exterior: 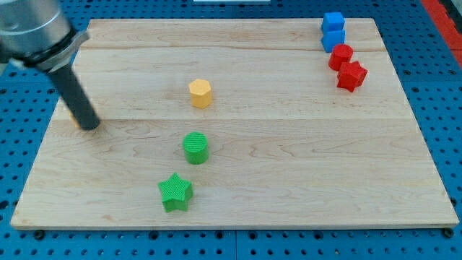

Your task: Place the yellow heart above the yellow hexagon

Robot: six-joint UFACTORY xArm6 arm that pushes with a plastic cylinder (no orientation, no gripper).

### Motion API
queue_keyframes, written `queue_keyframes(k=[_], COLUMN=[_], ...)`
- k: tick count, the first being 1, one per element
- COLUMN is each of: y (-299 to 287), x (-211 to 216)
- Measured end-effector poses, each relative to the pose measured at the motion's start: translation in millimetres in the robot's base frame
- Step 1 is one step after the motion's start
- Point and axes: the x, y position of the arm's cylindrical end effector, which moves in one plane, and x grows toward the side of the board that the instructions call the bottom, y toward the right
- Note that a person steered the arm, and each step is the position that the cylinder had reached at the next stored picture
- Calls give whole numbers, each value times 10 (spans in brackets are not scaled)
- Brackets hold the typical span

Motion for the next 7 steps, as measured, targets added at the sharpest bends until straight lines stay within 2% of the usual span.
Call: queue_keyframes(k=[1, 3, 4, 5, 6, 7], y=[-24, -481, -629, 99, 519, 158], x=[-343, 346, 43, -131, -443, -320])
